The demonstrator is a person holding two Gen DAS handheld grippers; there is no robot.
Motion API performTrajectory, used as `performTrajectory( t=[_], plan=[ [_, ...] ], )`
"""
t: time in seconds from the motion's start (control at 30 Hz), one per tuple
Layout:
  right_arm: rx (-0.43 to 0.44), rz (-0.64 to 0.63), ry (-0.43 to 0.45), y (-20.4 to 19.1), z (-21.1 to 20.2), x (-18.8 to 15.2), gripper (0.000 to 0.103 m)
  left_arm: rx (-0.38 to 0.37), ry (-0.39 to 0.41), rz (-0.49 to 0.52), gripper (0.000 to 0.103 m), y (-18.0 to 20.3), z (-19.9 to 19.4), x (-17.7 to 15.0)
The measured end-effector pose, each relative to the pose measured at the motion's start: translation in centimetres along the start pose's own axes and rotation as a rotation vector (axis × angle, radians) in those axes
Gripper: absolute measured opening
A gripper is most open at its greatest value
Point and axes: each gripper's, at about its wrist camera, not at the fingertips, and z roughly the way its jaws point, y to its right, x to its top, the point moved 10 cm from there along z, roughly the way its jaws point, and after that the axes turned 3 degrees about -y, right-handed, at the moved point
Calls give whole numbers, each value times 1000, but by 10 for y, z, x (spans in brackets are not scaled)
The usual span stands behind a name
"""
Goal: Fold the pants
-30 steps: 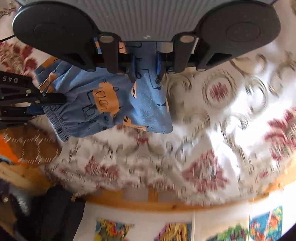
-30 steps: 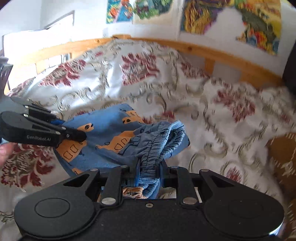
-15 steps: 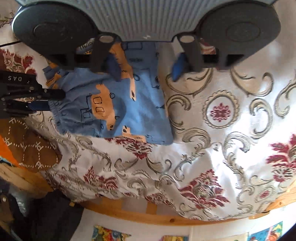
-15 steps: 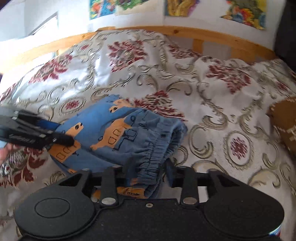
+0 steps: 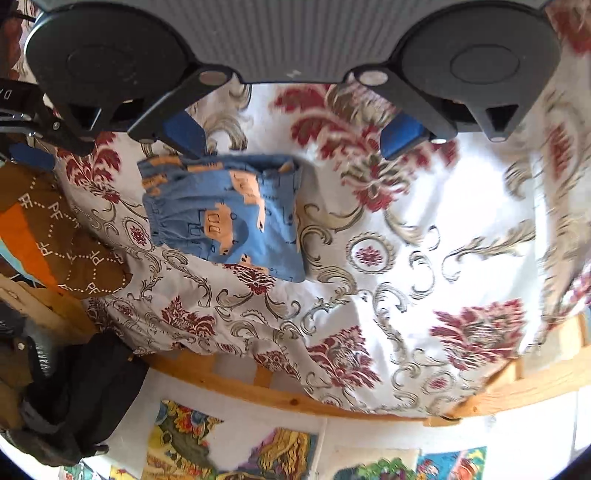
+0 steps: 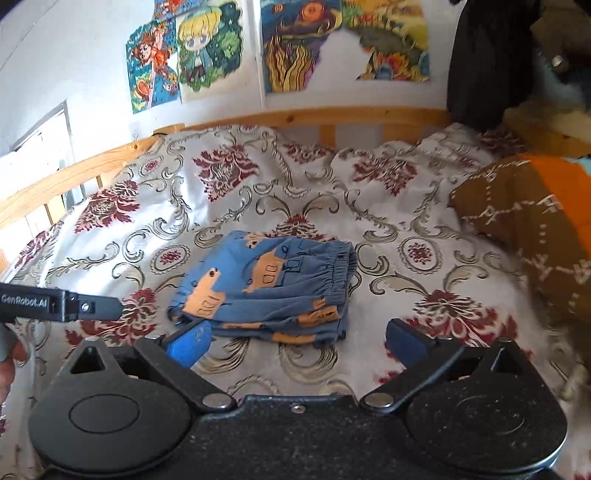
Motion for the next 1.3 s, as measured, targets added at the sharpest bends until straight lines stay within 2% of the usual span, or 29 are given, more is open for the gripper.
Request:
performTrajectory(
  t=[0.2, 0.33, 0.7, 1.3],
  plan=[
    [-43, 6, 41, -10, -39, -10, 102, 67, 52, -4, 103, -14, -34, -18],
    [-45, -1, 50, -18, -47, -14, 102, 71, 58, 11, 103, -16, -43, -25],
    [-22, -22, 26, -31, -41, -18, 102, 76, 52, 13, 103, -19, -40, -29],
    [-24, 9, -7, -22, -35, -28, 102, 83, 19, 25, 103, -22, -31, -36]
  ],
)
